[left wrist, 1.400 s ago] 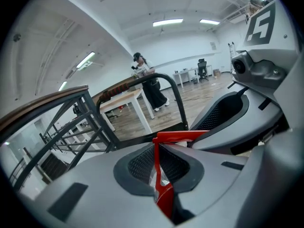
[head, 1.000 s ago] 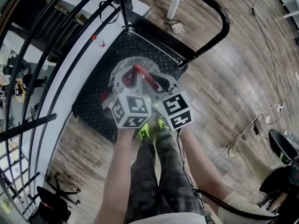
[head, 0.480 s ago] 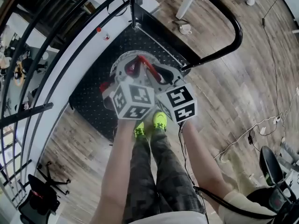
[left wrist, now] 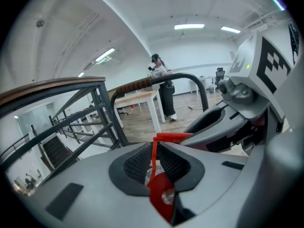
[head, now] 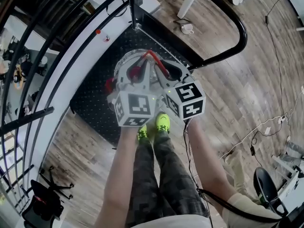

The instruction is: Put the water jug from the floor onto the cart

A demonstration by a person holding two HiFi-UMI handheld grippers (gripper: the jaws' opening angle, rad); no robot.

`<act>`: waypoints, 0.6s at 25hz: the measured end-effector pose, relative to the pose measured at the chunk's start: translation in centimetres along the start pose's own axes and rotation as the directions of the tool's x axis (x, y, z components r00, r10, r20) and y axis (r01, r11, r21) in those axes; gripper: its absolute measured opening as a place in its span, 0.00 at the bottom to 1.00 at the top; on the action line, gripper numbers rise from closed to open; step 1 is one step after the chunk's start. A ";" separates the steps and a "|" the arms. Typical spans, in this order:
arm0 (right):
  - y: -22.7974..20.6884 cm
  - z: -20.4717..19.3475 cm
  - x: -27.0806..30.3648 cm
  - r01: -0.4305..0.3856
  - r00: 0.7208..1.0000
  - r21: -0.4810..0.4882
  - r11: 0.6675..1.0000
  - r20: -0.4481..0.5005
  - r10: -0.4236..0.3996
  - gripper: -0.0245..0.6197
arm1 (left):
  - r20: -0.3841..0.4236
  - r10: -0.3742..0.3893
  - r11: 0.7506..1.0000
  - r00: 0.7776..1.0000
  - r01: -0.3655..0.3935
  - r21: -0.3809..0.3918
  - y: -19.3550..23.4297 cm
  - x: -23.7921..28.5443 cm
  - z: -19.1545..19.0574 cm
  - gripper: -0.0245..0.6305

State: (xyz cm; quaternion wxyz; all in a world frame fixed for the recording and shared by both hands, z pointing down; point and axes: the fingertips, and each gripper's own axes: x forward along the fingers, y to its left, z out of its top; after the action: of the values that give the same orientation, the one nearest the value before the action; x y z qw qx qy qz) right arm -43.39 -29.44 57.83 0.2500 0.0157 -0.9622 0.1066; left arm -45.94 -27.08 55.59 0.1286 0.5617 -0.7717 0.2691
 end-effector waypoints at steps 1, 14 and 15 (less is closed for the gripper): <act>-0.2 0.1 0.1 0.008 1.000 0.008 1.000 0.008 -0.008 0.14 | 0.027 0.002 1.000 1.000 -0.002 -0.007 0.1 -0.1 0.3 0.09; -3.3 -0.3 0.7 0.091 0.994 0.071 0.993 0.051 -0.095 0.14 | 0.114 -0.007 1.000 0.993 0.010 -0.018 0.2 1.9 2.2 0.09; -3.4 -0.4 0.7 0.094 0.994 0.071 0.993 0.053 -0.098 0.14 | 0.115 -0.010 1.000 0.993 0.012 -0.018 0.1 2.0 2.2 0.09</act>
State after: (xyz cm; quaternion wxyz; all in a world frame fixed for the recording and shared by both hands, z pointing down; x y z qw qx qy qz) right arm -43.54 -32.64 59.13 0.2272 0.0737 -0.9627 0.1270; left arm -46.48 -29.85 54.73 0.0910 0.5793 -0.7771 0.2284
